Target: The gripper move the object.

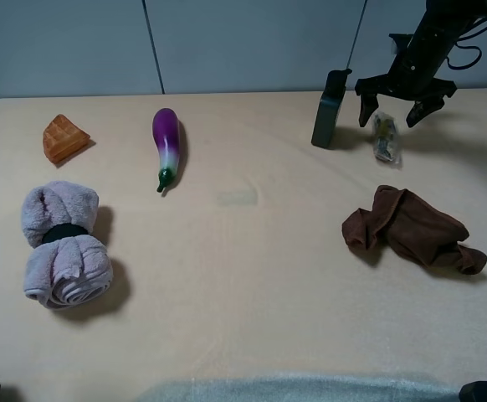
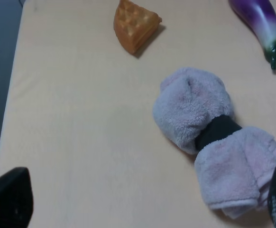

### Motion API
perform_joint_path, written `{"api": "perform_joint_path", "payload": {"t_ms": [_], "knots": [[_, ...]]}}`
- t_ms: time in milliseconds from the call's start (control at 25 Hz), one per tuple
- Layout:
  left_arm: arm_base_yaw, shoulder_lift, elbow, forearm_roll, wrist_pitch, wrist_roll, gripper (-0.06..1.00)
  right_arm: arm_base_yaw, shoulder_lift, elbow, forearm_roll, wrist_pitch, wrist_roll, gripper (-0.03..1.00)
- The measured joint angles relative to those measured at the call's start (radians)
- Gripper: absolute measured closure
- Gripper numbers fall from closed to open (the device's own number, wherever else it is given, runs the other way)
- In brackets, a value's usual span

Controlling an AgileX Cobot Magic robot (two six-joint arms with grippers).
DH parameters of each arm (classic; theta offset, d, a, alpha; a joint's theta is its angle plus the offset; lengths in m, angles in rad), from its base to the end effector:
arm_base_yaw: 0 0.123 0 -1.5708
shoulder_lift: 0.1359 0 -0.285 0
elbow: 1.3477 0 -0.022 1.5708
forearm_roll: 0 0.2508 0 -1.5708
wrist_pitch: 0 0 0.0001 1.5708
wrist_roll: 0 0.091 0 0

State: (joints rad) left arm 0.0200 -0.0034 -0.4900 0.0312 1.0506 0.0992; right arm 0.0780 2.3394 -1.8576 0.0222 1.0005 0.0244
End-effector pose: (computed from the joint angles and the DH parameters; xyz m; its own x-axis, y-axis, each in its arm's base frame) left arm -0.0038 0.0024 0.2753 -0.4547 0.1053 -0.8844 0.0080 0.9934 0.1142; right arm 0.4783 0.0391 0.1334 -0.9839 -0.0404 -0.1741 -0.0454 0.9987 0.0247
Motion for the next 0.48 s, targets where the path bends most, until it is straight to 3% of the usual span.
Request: {"api": "perform_joint_path", "payload": {"t_ms": [480], "knots": [[0.0,0.0,0.0,0.0,0.0,0.0,-0.05,0.0,0.0,0.0,-0.007,0.005,0.0,0.28]]}}
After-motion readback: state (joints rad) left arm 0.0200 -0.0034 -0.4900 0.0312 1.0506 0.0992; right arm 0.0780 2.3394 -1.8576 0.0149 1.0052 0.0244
